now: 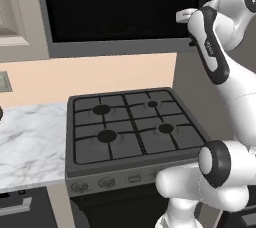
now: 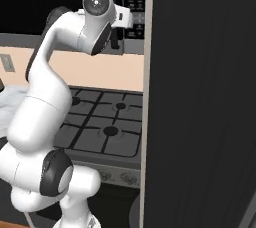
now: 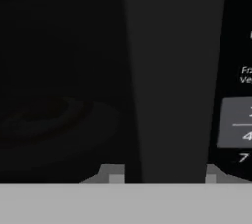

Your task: Retrieve the reheated potato from the microwave, then place the potato, cheese, and condiment on the cutting board.

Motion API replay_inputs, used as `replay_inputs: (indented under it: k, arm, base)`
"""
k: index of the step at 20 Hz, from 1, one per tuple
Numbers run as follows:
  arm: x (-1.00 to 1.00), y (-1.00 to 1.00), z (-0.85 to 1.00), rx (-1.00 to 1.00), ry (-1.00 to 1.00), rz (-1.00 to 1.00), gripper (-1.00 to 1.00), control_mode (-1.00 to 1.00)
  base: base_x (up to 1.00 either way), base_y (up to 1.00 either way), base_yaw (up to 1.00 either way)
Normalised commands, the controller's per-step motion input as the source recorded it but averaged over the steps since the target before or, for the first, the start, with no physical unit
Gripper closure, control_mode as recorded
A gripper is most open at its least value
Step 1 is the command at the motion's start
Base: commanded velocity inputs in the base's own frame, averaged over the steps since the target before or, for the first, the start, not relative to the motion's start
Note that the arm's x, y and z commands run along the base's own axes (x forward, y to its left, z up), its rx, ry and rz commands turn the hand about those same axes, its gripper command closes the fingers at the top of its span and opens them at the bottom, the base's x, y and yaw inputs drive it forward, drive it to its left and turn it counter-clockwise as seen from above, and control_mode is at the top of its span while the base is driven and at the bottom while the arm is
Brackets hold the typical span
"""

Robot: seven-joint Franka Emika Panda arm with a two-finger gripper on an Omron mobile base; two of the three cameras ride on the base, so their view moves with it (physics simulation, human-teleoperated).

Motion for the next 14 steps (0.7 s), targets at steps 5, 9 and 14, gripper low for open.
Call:
replay_inputs:
  k: [5,9,14]
  arm:
    - [-0.70,0.40,0.00,0.00,0.00,0.00,1.00,-1.00]
    - [-0.72,0.37,0.00,0.00,0.00,0.00,1.00,-1.00]
    - [-0.72,0.39,0.04,0.00,0.00,-0.05,1.00,-1.00]
  base:
    - [0.00,0.00,0.00]
    - [0.00,0.00,0.00]
    - [0.00,0.00,0.00]
